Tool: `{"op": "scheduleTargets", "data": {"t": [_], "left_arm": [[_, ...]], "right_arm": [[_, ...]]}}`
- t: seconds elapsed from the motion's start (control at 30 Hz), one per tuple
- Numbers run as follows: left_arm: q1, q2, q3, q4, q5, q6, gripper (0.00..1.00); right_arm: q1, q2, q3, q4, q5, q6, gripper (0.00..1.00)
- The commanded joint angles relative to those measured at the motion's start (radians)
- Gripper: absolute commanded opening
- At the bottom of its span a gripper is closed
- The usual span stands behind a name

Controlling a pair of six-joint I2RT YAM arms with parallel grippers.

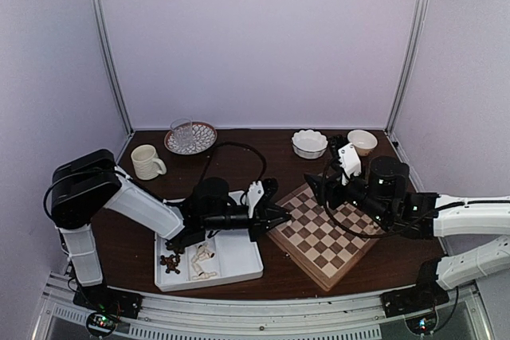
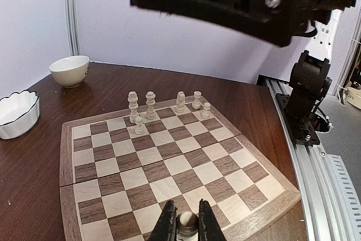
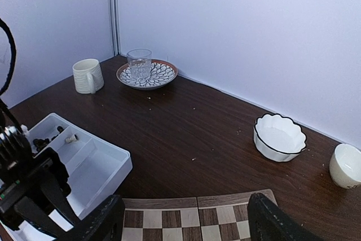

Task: Set up the chess pieces on the board
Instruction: Place the bishop on the chessboard.

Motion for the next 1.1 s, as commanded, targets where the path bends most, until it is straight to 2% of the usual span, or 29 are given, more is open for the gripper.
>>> {"op": "scheduleTargets", "data": {"t": [0.0,0.23,0.83,1.0,1.07], "left_arm": [[-0.006,0.091,0.096,0.055,-0.022,-0.024,0.0],[-0.029,0.185,0.219,-0.044,-0.031,0.028,0.0],[-0.035,0.267,0.254,-0.123,-0.037,0.066,0.0],[-0.037,0.276,0.251,-0.123,-0.054,0.066,0.09],[-0.037,0.277,0.247,-0.114,-0.057,0.066,0.17]], "right_arm": [[-0.007,-0.038,-0.023,0.002,0.057,0.046,0.78],[-0.007,-0.034,-0.028,0.011,0.047,0.058,0.78],[-0.007,-0.042,-0.022,-0.009,0.053,0.05,0.79],[-0.007,-0.045,-0.022,-0.012,0.053,0.046,0.79],[-0.007,-0.048,-0.022,-0.014,0.055,0.046,0.79]]}}
